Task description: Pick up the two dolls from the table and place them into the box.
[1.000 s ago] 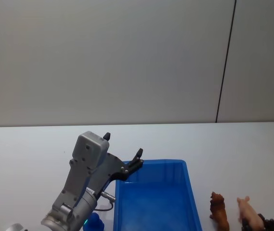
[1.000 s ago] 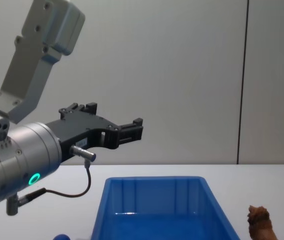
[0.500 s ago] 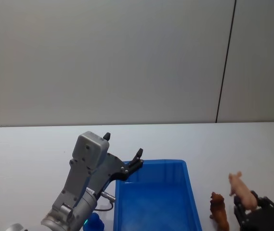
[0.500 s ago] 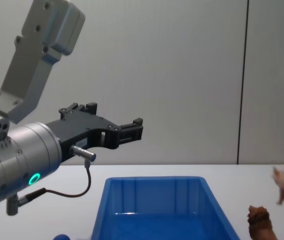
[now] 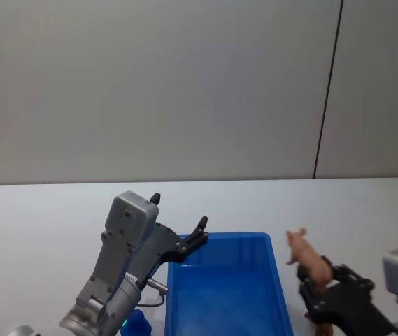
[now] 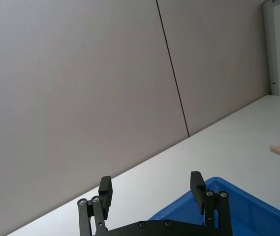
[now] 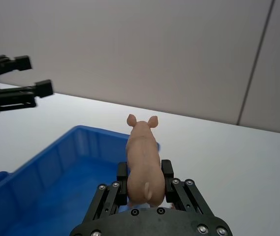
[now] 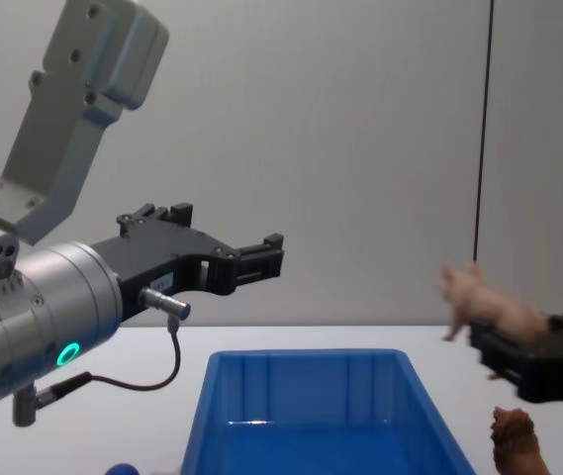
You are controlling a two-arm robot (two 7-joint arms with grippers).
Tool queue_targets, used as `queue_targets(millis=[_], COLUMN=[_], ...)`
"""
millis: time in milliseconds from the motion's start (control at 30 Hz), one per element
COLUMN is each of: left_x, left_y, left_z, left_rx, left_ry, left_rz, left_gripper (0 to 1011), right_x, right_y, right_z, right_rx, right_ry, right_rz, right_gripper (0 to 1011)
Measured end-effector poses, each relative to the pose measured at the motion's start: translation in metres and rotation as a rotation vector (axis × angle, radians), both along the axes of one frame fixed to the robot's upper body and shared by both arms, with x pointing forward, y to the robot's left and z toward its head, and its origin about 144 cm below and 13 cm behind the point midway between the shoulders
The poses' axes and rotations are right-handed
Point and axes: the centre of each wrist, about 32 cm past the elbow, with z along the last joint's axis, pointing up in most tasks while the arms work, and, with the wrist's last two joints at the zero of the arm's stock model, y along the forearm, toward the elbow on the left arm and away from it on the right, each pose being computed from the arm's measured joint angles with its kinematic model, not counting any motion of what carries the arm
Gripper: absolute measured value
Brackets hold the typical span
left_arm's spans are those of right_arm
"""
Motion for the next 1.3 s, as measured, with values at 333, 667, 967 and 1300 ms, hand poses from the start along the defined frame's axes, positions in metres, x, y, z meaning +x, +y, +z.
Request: queue_targets(millis=[333, 667, 967, 1300], left_x=[0.000, 0.000, 0.000, 0.000], left_y=[0.000, 0.000, 0.000, 0.000], left_z=[0.000, 0.000, 0.000, 0.000], left_rx=[0.000, 0.000, 0.000, 0.000], left_ry=[0.000, 0.000, 0.000, 0.000], left_rz=[0.000, 0.000, 0.000, 0.000], left_gripper=[1001, 1001, 1001, 1001], right_x=[0.015, 0.028, 0.028, 0.017], right_y=[0.025, 0.041, 0.040, 0.029], right_z=[0.001, -0.002, -0.003, -0.002], right_rx=[0.034, 0.027, 0.010, -0.009], right_ry=[0.039, 0.088, 0.108, 0.106], right_rz=[0.139, 0.196, 0.172, 0.099], right_gripper=[414, 717, 961, 1001])
